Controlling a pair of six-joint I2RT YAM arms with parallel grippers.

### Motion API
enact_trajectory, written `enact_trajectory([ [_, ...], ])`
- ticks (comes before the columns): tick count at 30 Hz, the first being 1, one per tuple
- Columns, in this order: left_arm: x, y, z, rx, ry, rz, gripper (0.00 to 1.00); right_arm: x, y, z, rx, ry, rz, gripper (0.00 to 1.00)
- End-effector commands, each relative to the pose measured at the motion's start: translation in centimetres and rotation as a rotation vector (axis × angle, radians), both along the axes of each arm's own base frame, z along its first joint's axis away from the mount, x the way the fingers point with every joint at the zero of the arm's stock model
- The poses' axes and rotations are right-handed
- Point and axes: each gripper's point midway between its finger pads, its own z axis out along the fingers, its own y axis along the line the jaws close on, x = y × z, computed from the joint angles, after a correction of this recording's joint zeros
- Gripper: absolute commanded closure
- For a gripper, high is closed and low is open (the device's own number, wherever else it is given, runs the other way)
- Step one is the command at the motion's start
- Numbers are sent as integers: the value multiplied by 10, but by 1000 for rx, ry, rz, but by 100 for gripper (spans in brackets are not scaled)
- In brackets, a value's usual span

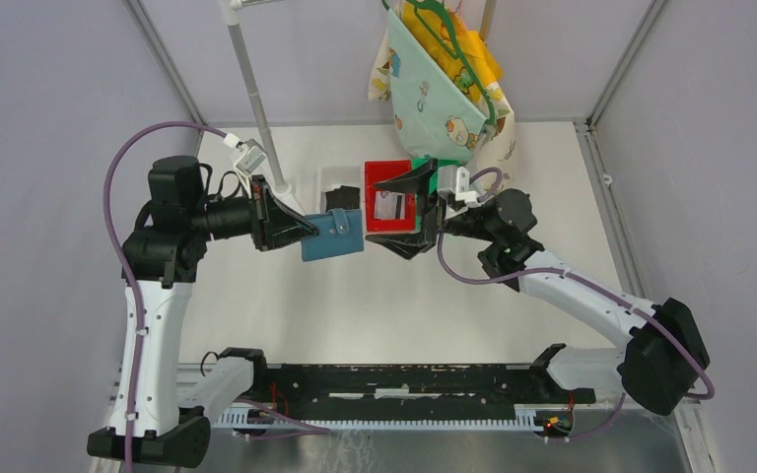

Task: Take the credit cards out of the card holder
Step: Open the card holder at the center of the board.

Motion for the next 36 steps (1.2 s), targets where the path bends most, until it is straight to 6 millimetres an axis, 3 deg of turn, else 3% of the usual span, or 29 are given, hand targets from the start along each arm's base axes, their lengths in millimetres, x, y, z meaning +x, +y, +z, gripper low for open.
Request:
enact_trajectory([
  [1, -8, -5, 17, -24, -84, -71, 98, -24, 22, 37, 37, -151, 127, 2],
  [8, -12, -6, 21, -36, -87, -89, 98, -29, 55, 21, -58, -211, 165, 2],
  [13, -17, -7, 28, -50, -92, -105, 98, -23, 66, 23, -61, -214, 167, 3],
  [17, -21, -8, 30, -57, -101, -119, 98, -23, 71, 32, -37, -215, 184, 16],
  [22, -23, -8, 28, -53, -114, -123, 98, -28, 69, 44, 10, -182, 239, 39],
  [30, -25, -8, 30, -57, -119, -131, 98, -32, 52, 67, 117, -113, 303, 49],
  [36, -26, -8, 31, -60, -118, -133, 98, -36, 53, 75, 154, -75, 356, 57],
])
